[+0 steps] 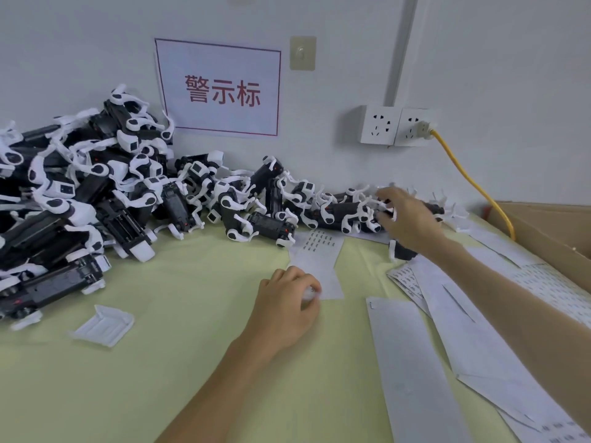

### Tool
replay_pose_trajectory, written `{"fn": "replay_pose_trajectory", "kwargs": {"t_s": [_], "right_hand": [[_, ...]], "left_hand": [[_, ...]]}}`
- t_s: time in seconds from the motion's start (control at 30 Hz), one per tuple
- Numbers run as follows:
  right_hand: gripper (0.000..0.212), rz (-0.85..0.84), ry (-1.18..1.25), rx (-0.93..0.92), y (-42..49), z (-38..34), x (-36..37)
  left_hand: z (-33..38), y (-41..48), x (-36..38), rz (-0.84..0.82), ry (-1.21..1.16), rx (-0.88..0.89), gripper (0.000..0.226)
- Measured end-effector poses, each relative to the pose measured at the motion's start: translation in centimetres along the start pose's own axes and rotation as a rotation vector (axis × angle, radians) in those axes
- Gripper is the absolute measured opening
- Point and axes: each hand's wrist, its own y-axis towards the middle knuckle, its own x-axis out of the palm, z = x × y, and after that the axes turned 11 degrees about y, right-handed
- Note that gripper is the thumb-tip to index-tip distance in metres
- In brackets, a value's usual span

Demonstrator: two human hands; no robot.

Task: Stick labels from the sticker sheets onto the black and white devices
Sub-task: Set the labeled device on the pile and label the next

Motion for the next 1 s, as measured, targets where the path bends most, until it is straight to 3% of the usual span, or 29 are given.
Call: {"fn": "replay_pose_trajectory", "kwargs": {"t_s": [0.13,0.23,0.3,0.57,0.7,0.9,1.0], "right_hand": [[0.07,-0.103,-0.151,-0.058,1.4,-2.0,2.6],[0.086,-0.297,-0.258,0.04,3.2,-2.5,4.0],[0.079,-0.356,-0.258,0.077,4.0,-2.3,4.4],[0.035,-0.298,-0.166,0.055,5.4,-0.2,1.4],[0.027,-0.168,-0.155,0.054,5.5,0.2,-0.9],[0.017,-0.006,0.085,0.051,4.2,-0.8,-3.3],[0.007,0.079,0.33,0.075,2.8,-2.9,-3.6]], "left_hand": [[0.1,-0.1,-0.1,-0.004,0.001,-0.004,0.016],[0.1,-0.2,-0.2,-0.007,-0.008,0.002,0.015],[0.0,-0.2,-0.2,-0.006,-0.013,0.002,0.014],[0.0,-0.1,-0.2,0.002,-0.016,0.008,0.015],[0.0,-0.4,-0.3,-0.007,-0.015,0.01,0.014],[0.0,-0.2,-0.4,-0.019,-0.002,0.001,0.014],[0.2,-0.2,-0.4,-0.036,-0.009,-0.01,0.017]]}}
